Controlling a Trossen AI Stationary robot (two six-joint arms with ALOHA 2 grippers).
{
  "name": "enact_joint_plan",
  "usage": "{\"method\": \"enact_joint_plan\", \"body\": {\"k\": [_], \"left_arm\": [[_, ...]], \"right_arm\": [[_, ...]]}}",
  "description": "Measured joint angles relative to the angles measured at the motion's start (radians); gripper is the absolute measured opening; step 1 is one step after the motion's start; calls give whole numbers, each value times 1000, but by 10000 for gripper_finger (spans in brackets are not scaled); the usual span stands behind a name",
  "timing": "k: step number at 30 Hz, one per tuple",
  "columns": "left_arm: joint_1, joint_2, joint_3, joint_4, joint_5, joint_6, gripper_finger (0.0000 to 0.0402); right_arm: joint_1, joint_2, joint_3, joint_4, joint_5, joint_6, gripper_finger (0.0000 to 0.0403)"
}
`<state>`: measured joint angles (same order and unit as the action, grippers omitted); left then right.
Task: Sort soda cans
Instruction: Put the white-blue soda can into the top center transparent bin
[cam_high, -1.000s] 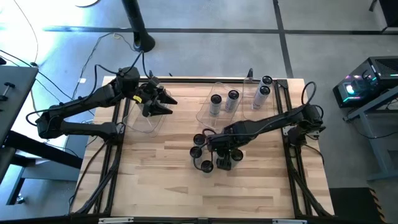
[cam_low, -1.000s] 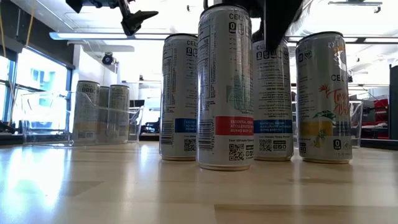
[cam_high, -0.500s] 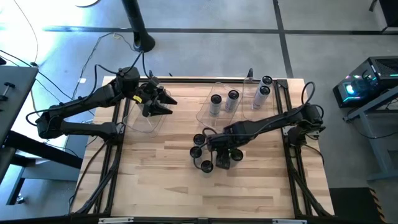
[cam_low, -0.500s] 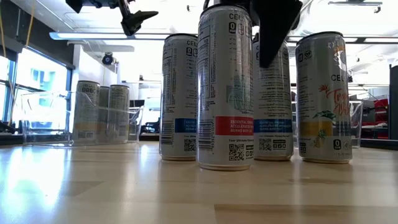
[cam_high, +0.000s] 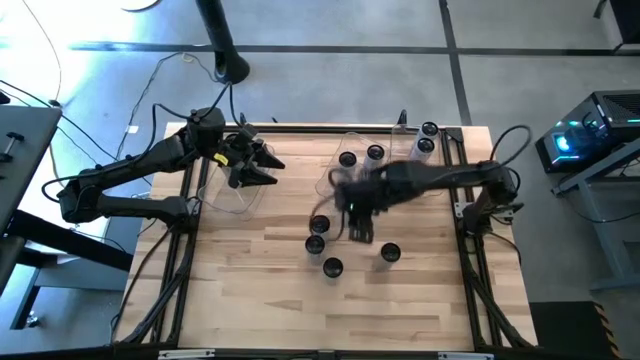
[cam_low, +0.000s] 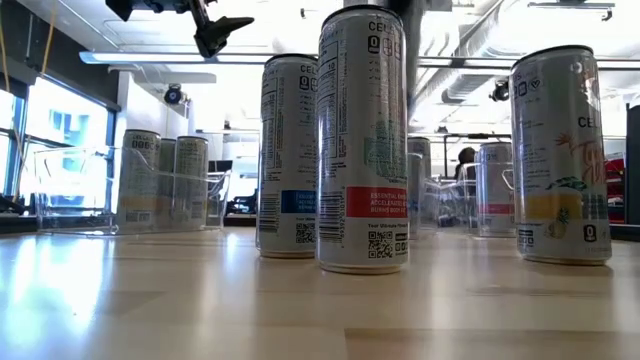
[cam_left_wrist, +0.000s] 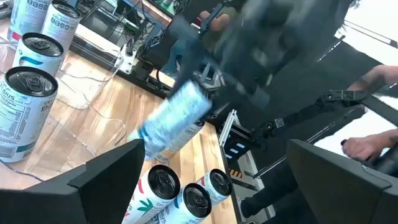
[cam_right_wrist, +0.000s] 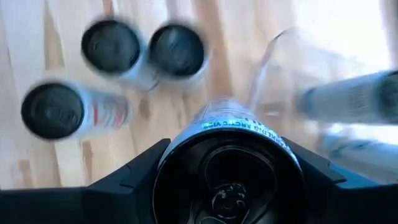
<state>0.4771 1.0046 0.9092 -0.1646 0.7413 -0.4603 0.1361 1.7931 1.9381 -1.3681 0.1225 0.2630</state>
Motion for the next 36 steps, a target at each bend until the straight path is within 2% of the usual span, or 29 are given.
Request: {"method": "enact_joint_plan", "body": {"k": [6,9,16,22,29,36], "left_arm": [[0,0,0,0,0,4,385],[0,0,0,0,0,9,385],[0,0,0,0,0,14,385],[0,0,0,1,0,18,385],[0,0,0,0,-1,17,385],[0,0,0,1,-1,17,385]], "right_arm": [[-71,-1,190,-118,10,-37,232],[-115,-5,187,-168,25,-37,232],[-223,0,16,-77,0,-142,232],[-327,-1,-155,59,-70,-198,232],[-369,0,-344,218,-107,-219,232],[-380,-1,-403,261,-116,-244,232]]}}
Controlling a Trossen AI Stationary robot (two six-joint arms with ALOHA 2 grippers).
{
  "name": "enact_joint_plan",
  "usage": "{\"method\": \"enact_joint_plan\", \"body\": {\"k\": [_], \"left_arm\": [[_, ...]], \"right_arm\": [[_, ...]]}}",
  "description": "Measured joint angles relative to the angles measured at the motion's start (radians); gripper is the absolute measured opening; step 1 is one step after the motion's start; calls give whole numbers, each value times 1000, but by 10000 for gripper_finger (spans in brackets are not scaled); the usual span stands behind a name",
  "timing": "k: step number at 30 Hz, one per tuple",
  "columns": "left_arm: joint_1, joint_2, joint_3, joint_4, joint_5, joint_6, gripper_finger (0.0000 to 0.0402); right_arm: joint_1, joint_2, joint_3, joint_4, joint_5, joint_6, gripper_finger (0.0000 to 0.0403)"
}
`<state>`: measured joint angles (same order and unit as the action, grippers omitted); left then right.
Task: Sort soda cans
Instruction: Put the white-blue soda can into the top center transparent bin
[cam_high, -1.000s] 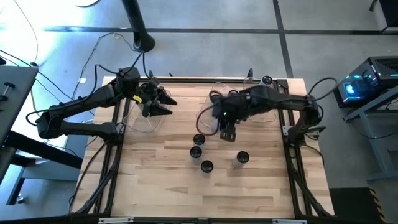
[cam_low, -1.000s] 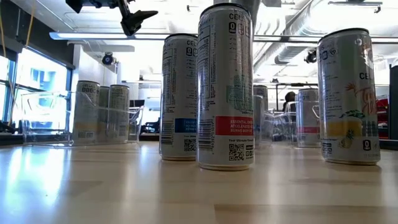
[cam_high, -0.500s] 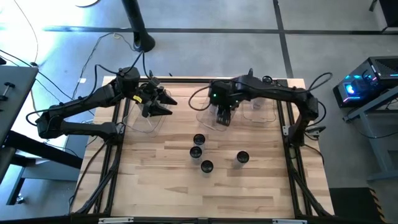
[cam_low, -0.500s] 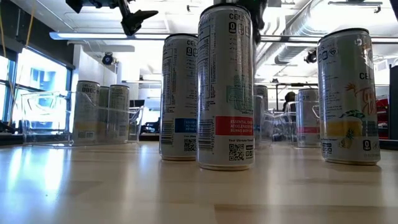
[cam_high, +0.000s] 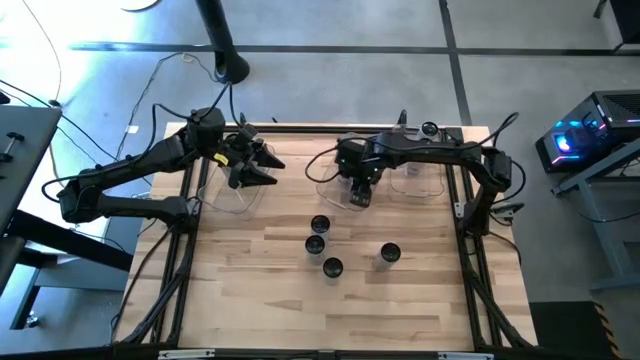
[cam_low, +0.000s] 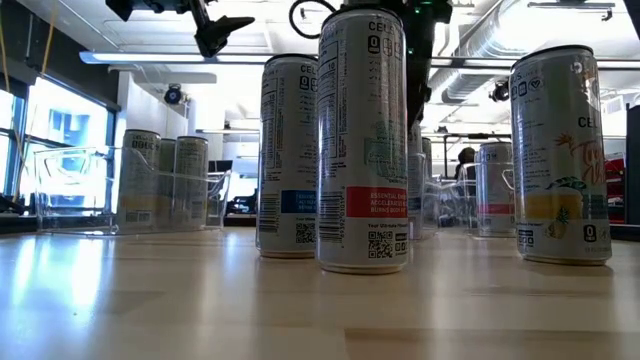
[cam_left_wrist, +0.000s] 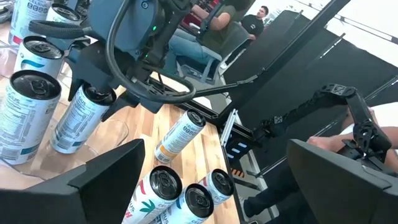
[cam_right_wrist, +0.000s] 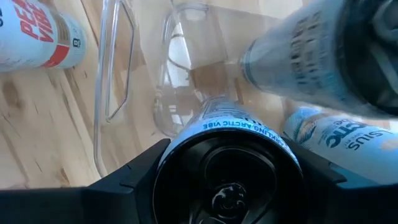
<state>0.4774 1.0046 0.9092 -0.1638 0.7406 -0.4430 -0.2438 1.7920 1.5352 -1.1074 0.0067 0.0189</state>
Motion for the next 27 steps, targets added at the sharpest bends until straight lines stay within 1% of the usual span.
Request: {"method": "enact_joint_plan", "body": {"k": [4,5,10,13,15,19,23,27], "left_arm": [[0,0,0,1,0,-1,385],[0,0,0,1,0,-1,385],[0,0,0,1,0,-1,385],[0,0,0,1,0,0,385],[0,0,0,1,0,-1,385],[0,0,0,1,0,-1,385],[0,0,0,1,0,0,385],[0,0,0,1,0,0,385]], "right_arm": [[-11,0,0,-2,0,-26,233],[-14,0,0,-2,0,-23,242],[-21,-2,1,-8,1,-20,339],[-20,-2,1,-17,-21,-20,367],[-21,-2,1,-17,-43,-19,372],[-20,-2,19,-45,-45,-19,375],[-26,-4,91,-71,-39,-24,376],[-38,-6,169,-130,-10,-36,377]]}}
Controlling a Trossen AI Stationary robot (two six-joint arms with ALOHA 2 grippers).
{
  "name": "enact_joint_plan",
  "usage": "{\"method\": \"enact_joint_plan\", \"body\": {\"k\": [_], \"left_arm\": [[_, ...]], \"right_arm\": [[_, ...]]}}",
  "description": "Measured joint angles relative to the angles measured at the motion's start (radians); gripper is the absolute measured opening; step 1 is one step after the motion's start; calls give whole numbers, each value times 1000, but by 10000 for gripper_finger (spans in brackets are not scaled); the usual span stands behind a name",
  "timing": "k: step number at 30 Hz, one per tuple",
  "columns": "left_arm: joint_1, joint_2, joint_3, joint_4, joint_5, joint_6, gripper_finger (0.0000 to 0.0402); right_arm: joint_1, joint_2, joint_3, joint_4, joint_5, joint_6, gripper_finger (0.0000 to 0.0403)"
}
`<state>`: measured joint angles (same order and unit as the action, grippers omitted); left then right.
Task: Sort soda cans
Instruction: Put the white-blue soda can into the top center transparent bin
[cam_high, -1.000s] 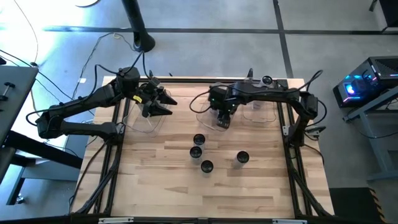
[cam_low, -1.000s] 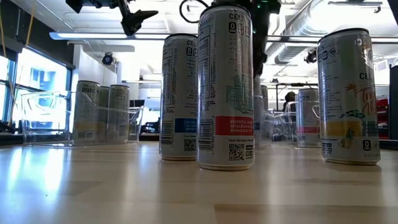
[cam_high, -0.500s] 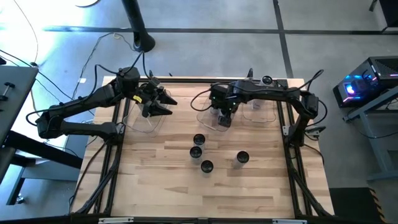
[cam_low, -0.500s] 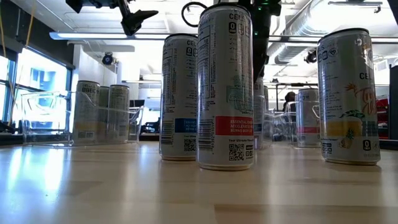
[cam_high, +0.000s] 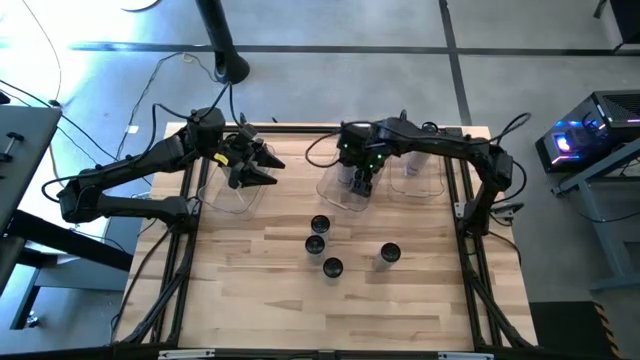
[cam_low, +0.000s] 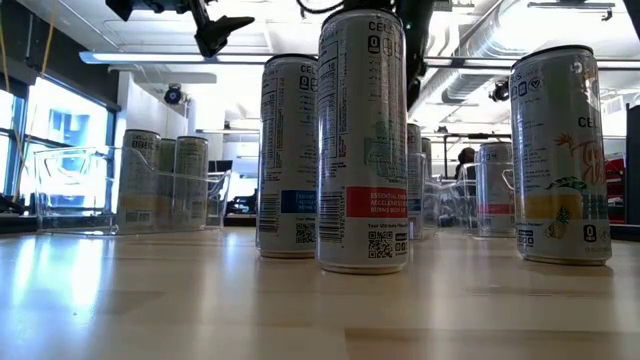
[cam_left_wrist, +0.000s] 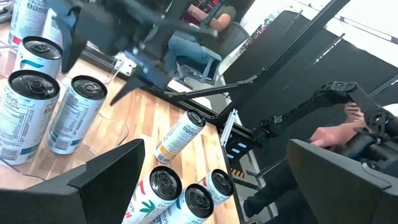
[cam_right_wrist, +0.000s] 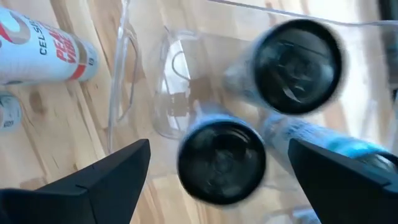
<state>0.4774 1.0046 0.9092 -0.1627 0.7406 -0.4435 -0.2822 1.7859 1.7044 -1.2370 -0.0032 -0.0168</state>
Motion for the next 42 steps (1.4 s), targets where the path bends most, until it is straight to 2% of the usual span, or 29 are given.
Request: {"method": "enact_joint_plan", "body": {"k": [6,16,29,34,42], "left_arm": [[0,0,0,0,0,1,385],[0,0,0,0,0,27,385],[0,0,0,3,0,-8,385],[0,0,0,3,0,-11,385],[-25,31,0,4,2,-50,385]], "right_arm": [[-9,0,131,-91,3,-10,378],[-4,0,306,-116,7,57,378],[21,0,324,-106,2,63,378],[35,0,324,-97,-37,65,378],[102,0,324,-90,-51,87,378]]}}
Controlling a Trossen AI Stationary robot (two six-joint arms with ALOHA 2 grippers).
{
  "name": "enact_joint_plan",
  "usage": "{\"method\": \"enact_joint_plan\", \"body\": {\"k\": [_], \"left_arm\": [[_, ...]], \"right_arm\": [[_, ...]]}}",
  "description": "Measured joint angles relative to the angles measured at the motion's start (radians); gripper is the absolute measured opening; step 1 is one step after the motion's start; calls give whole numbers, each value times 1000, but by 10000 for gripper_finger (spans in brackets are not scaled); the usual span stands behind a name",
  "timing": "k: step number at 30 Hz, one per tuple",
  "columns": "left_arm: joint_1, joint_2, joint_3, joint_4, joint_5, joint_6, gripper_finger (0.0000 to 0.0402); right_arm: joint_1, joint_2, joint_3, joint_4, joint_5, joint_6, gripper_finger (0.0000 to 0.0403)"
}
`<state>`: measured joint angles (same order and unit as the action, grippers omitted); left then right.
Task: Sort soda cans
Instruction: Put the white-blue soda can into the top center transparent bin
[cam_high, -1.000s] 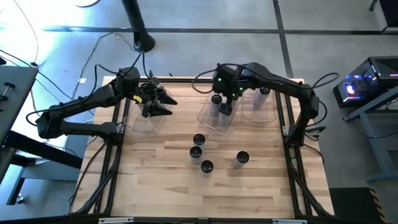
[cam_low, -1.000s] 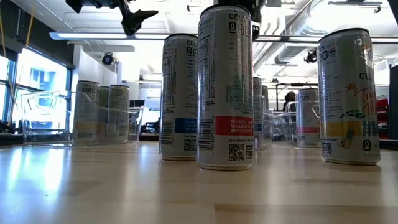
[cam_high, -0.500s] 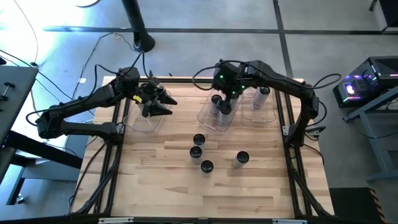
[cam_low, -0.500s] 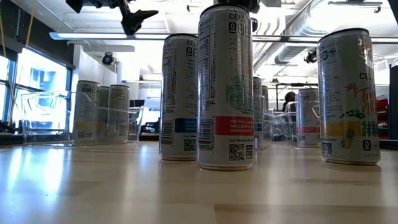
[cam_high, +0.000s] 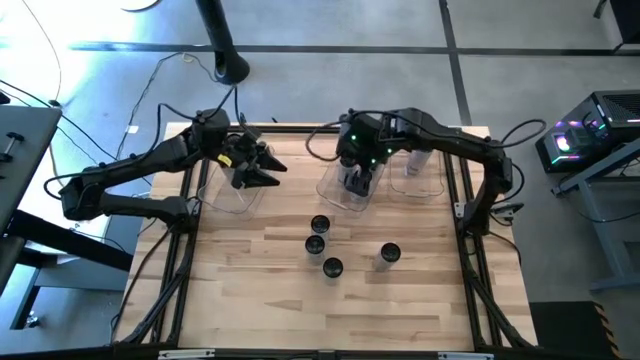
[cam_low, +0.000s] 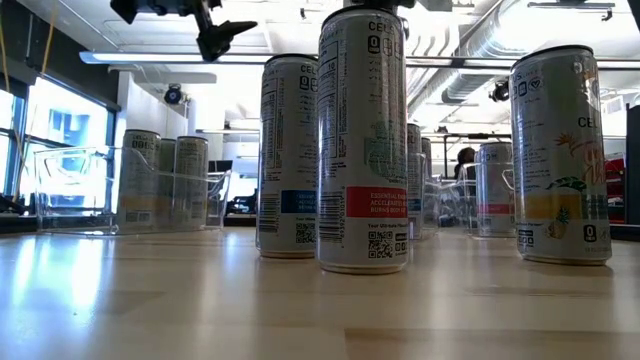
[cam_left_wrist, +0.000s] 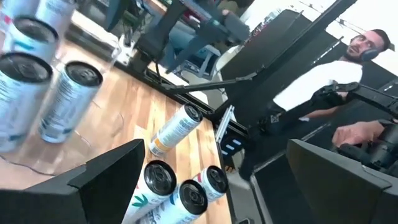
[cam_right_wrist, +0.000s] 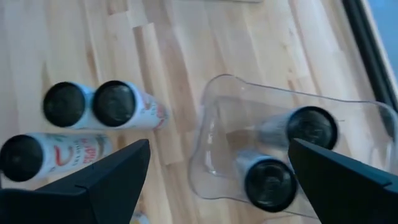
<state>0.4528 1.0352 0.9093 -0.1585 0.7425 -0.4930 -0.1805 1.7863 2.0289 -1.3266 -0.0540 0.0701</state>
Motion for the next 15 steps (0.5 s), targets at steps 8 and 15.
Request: {"method": "enact_joint_plan", "body": {"k": [8,15], "left_arm": [[-106,15,0,71,-9,-3,385],[-207,25,0,98,-139,24,385]], "right_arm": [[91,-29,0,-9,14,76,378],[188,-81,0,-59,103,208,378]]}}
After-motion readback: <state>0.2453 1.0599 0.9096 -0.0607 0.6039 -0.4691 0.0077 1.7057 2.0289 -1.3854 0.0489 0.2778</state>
